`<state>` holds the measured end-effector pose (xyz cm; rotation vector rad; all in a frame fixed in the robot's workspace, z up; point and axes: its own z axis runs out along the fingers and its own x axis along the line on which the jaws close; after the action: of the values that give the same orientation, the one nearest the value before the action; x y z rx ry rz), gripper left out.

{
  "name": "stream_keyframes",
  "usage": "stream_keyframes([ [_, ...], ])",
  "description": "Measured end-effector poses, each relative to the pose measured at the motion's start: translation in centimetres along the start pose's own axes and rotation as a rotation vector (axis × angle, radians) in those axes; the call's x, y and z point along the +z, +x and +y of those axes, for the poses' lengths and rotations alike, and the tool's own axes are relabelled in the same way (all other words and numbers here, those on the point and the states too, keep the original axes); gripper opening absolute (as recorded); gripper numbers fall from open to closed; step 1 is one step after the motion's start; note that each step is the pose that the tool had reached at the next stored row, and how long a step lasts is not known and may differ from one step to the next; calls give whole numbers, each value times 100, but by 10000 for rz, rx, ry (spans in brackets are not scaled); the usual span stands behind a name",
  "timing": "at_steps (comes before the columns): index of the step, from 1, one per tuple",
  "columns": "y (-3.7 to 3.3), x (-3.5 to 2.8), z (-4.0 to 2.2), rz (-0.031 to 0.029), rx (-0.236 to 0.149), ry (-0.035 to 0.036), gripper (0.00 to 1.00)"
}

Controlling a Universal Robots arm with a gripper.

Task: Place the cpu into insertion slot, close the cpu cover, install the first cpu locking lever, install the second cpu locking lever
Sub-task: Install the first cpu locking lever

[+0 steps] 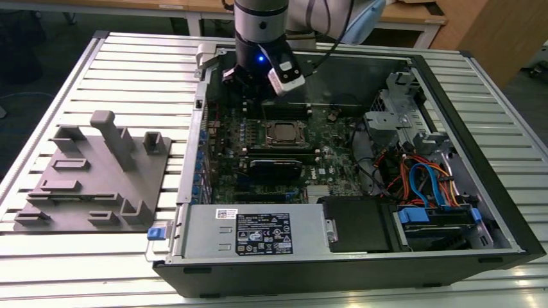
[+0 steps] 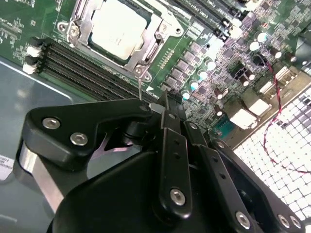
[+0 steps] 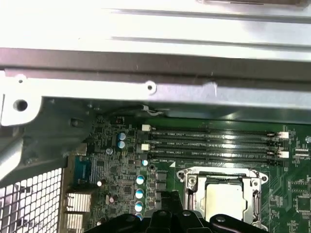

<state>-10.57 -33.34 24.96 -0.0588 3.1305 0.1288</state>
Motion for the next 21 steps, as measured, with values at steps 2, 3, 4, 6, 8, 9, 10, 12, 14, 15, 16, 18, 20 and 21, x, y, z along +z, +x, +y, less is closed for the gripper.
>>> stream_keyframes([
  [2, -1, -8, 18, -2, 0, 0, 10],
  [3, -1, -8, 28, -2, 0, 0, 10],
  [4, -2, -7, 38, -2, 0, 0, 10],
  [6, -2, -5, 62, -3, 0, 0, 10],
  [8, -4, -3, 92, -6, -1, 0, 10],
  [9, -4, -4, 105, -9, -1, 0, 10],
  [10, -4, -5, 115, -14, -1, 0, 10],
  [12, -5, -13, 128, -31, -2, 2, 10],
  [14, -5, -20, 135, -50, -4, 1, 10],
  [15, -6, -22, 136, -56, -6, 1, 10],
  [16, -6, -23, 137, -61, -6, 0, 10],
  [18, -7, -23, 137, -61, -5, 1, 10],
  [20, -13, -24, 137, -60, -5, 3, 10],
  [21, -17, -24, 137, -60, -5, 2, 10],
])
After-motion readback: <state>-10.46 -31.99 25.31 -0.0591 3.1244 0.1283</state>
